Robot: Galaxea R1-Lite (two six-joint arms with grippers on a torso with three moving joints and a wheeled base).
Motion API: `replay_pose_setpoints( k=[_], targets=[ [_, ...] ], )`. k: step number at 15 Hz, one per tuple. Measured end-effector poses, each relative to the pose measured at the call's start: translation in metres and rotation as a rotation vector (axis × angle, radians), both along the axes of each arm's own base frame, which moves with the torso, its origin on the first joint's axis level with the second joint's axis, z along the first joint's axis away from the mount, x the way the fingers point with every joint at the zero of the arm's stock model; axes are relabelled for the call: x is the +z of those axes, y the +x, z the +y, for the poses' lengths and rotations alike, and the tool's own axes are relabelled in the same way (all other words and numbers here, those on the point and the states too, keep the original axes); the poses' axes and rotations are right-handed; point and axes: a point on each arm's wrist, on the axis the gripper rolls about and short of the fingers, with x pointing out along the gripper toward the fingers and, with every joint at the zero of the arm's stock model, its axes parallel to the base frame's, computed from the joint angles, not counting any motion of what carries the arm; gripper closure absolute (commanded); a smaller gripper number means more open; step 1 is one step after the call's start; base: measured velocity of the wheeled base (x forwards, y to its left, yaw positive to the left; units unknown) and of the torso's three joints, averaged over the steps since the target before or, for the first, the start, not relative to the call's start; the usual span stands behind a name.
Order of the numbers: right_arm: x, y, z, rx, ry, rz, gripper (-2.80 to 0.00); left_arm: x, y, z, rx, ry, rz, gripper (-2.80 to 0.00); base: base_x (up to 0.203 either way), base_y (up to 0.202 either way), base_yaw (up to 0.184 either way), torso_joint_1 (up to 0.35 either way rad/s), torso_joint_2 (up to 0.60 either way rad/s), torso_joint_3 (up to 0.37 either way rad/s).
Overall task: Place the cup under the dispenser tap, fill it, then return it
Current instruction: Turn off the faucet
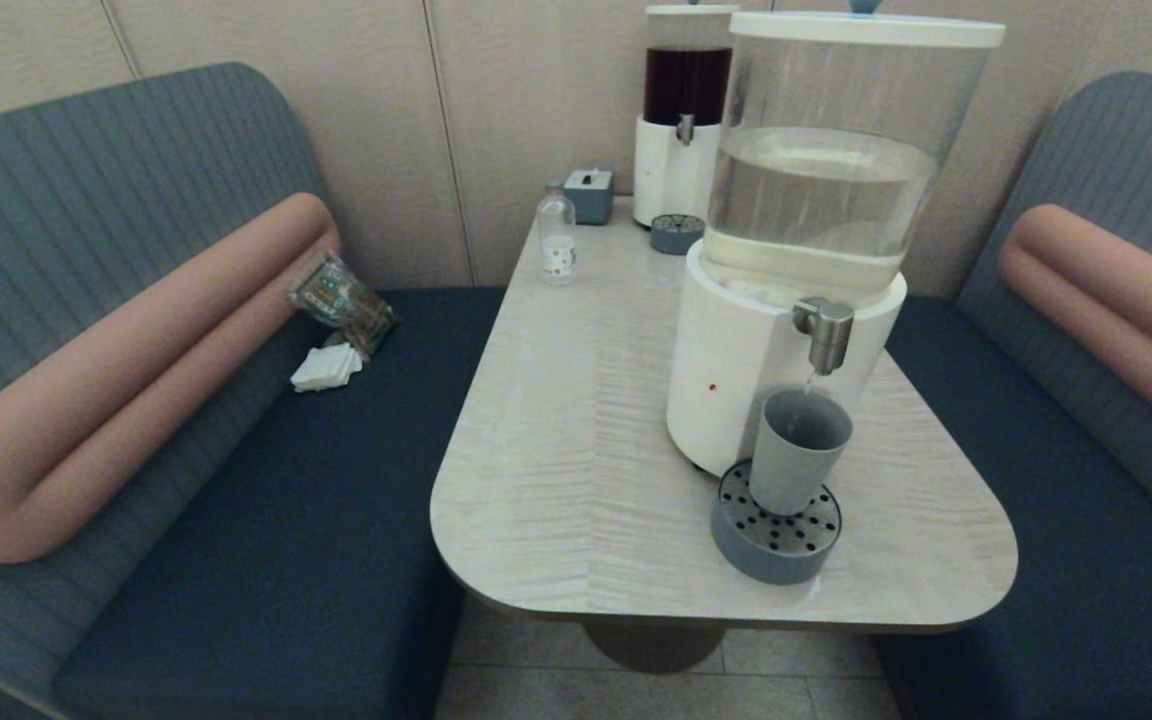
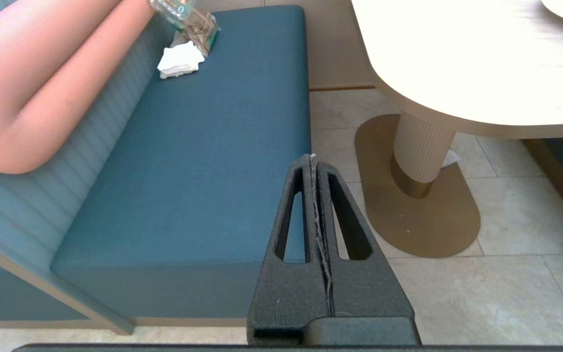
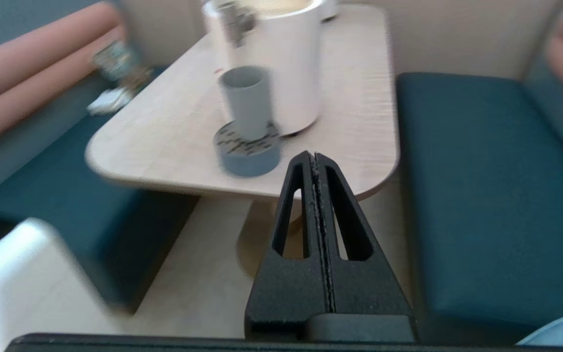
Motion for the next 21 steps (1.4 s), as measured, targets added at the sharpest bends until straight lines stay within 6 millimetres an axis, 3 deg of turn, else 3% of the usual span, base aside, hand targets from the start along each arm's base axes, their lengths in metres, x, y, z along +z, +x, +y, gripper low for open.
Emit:
replay_pose_setpoints(
  k=[3, 6, 8, 14, 21],
  targets=[
    [-0.021, 0.036, -0.001, -0.067, -0.005, 0.018, 0.0, 0.0, 0.0, 0.0, 0.0, 0.0, 0.0, 0.0, 0.0, 0.0, 0.0, 0.0, 0.0, 0.0],
    [-0.061, 0.083, -0.003, -0.145, -0.075, 0.027, 0.0, 0.0, 0.0, 0.0, 0.0, 0.0, 0.0, 0.0, 0.0, 0.0, 0.0, 0.0, 0.0, 0.0],
    [-0.083, 0.1, -0.003, -0.186, -0.115, 0.004, 0.0, 0.0, 0.0, 0.0, 0.0, 0.0, 0.0, 0.0, 0.0, 0.0, 0.0, 0.0, 0.0, 0.0],
    [-0.119, 0.114, -0.003, -0.147, -0.099, 0.106, 0.0, 0.0, 0.0, 0.0, 0.0, 0.0, 0.001, 0.0, 0.0, 0.0, 0.0, 0.0, 0.0, 0.0],
    [-0.12, 0.115, -0.003, -0.145, -0.068, 0.118, 0.0, 0.0, 0.0, 0.0, 0.0, 0.0, 0.0, 0.0, 0.0, 0.0, 0.0, 0.0, 0.0, 0.0]
  ],
)
